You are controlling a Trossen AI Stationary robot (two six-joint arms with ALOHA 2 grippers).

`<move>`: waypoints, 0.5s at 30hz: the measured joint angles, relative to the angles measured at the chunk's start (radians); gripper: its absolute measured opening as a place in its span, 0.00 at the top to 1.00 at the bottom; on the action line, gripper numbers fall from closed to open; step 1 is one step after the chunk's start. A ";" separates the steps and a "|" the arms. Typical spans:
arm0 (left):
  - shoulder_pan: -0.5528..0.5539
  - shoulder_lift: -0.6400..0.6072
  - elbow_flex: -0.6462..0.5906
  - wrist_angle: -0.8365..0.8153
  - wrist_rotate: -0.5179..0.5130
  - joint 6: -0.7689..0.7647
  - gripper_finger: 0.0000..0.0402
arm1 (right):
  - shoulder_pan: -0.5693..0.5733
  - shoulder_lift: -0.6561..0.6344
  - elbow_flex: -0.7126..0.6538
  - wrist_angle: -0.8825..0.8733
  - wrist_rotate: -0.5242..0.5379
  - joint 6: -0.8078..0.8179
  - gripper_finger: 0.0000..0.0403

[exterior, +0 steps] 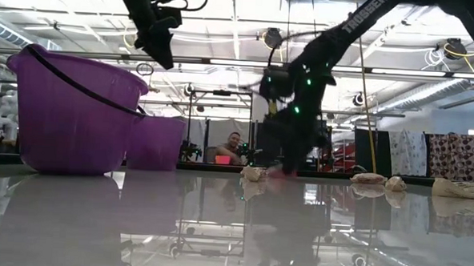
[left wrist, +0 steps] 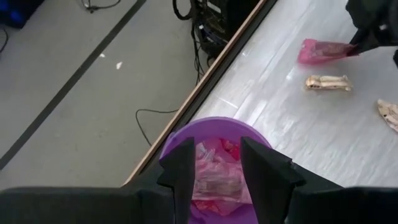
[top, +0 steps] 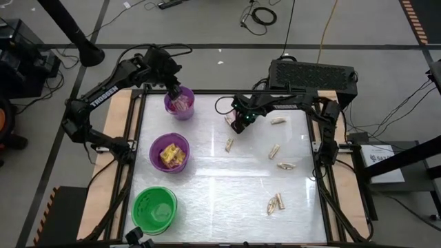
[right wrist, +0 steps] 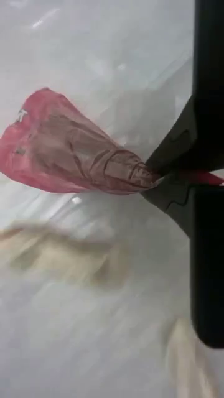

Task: Sort candy by brand, put in halloween buckets
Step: Put the red candy into the top purple bucket

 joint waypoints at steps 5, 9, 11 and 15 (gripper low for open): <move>-0.008 0.025 0.000 0.053 0.084 -0.008 0.66 | -0.002 -0.082 0.060 -0.027 0.000 0.000 0.96; -0.044 0.075 0.000 0.097 0.211 0.005 0.66 | 0.008 -0.156 0.105 -0.022 -0.051 -0.032 0.99; -0.072 0.106 0.000 0.117 0.298 0.052 0.66 | 0.016 -0.191 0.119 -0.016 -0.081 -0.040 0.99; -0.151 0.163 -0.001 0.131 0.401 0.282 0.66 | 0.024 -0.243 0.119 0.011 -0.179 -0.037 0.99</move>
